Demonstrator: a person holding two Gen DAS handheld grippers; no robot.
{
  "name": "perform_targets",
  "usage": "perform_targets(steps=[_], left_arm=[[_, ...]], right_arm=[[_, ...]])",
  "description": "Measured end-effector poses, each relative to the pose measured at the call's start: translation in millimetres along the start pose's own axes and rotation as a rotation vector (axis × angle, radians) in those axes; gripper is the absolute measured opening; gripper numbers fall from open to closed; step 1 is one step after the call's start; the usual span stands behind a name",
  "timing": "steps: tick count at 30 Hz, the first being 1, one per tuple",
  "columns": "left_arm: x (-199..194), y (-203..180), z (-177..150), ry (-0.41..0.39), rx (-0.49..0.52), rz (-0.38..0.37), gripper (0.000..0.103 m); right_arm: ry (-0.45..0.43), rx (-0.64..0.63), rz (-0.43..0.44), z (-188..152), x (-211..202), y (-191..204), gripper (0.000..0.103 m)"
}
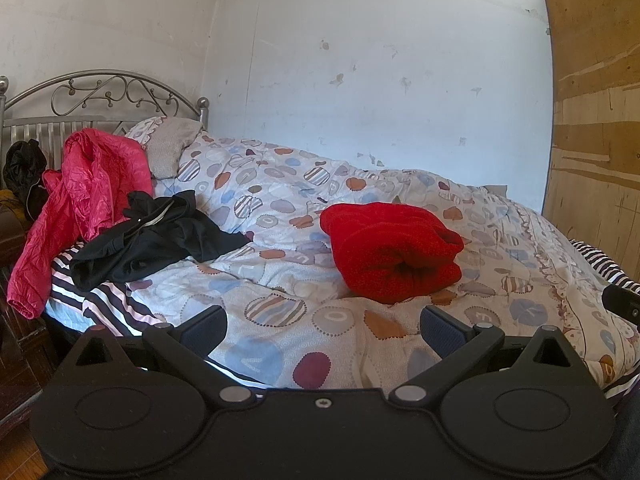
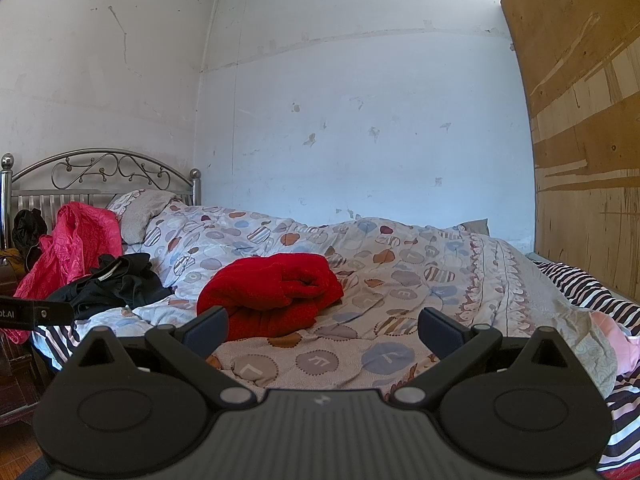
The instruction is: Fold small clothes
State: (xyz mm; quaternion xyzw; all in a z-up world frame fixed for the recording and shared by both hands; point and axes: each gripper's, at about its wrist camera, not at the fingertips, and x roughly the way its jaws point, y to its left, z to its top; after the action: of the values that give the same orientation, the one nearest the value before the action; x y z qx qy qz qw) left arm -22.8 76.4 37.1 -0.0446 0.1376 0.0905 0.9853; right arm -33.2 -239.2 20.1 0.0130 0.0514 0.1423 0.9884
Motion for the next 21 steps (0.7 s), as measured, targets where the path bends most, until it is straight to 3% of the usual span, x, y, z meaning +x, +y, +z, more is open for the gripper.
perform_targets(steps=[21], left_arm=[[-0.7, -0.8, -4.7, 0.005, -0.001, -0.003, 0.102]], right_arm=[[0.002, 0.001, 0.001, 0.1, -0.1, -0.5, 0.103]])
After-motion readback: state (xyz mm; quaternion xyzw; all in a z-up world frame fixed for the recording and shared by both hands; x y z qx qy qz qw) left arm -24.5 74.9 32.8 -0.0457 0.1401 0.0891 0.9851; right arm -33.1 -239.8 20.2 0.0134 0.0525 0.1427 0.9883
